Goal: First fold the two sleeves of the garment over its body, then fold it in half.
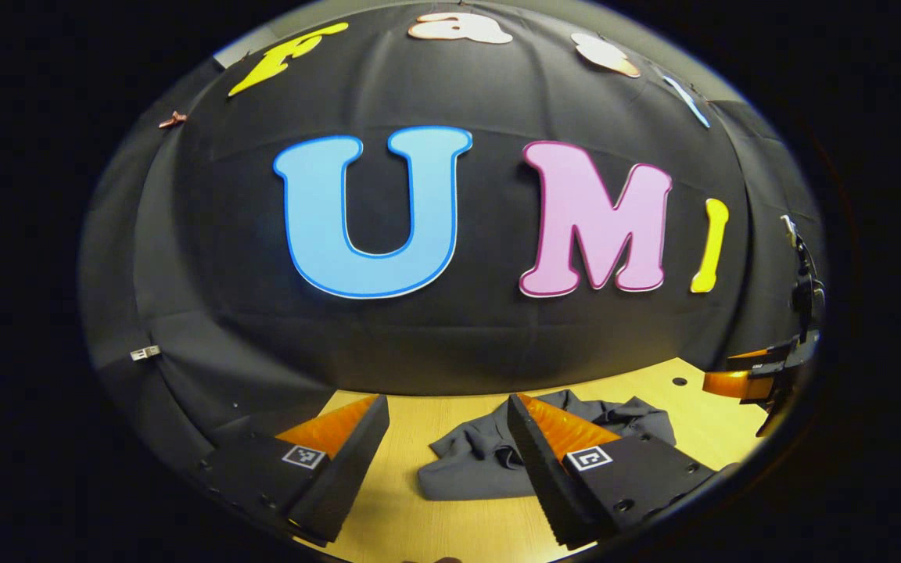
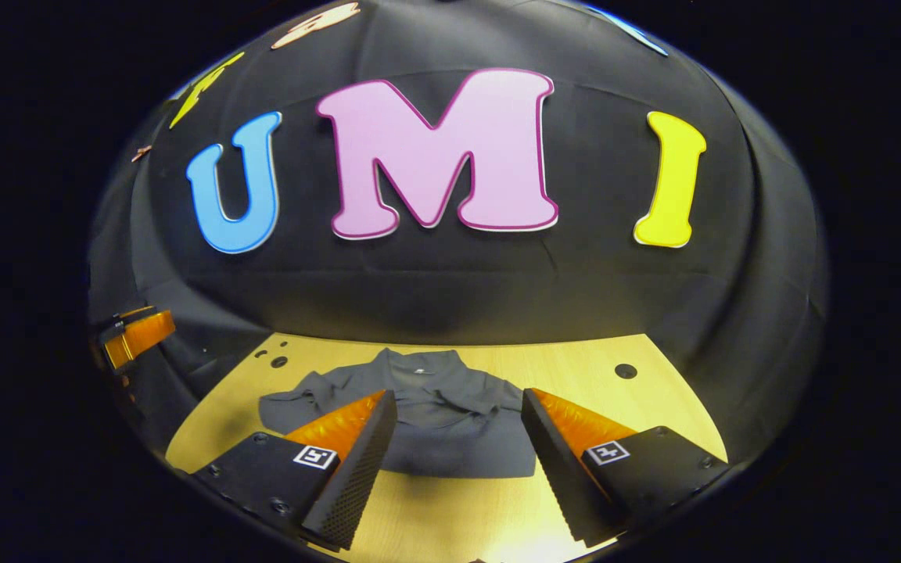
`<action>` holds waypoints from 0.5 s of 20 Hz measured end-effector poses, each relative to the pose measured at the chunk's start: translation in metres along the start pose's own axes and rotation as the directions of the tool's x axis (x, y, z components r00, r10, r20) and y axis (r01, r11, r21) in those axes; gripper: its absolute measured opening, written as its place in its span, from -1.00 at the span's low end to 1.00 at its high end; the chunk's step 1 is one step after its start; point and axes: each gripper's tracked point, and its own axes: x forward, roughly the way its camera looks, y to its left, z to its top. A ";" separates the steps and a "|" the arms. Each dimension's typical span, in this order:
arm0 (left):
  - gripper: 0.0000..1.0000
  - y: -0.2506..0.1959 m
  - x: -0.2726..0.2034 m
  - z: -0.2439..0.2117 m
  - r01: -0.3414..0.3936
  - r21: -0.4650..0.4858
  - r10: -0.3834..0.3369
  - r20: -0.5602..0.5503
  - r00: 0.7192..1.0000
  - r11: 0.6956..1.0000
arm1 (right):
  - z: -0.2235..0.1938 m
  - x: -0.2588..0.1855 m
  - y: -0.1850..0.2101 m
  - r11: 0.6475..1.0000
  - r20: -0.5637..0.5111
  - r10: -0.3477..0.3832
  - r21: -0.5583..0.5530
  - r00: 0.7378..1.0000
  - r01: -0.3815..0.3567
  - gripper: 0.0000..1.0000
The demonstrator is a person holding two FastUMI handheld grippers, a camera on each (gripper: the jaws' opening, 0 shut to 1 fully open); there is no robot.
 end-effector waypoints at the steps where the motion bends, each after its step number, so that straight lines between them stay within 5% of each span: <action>1: 0.92 -0.004 -0.013 -0.002 0.004 -0.005 -0.004 0.007 1.000 1.000 | -0.001 -0.011 0.004 1.000 0.012 -0.001 0.000 1.000 0.001 0.99; 6: 0.92 -0.022 -0.070 -0.031 0.056 -0.054 -0.055 0.017 0.998 0.997 | -0.021 -0.066 0.025 1.000 0.035 0.008 -0.007 0.999 -0.008 0.99; 10: 0.92 -0.017 -0.111 -0.056 0.021 -0.070 -0.023 -0.026 0.999 0.997 | -0.046 -0.099 0.033 1.000 0.007 0.011 0.015 1.000 -0.012 0.99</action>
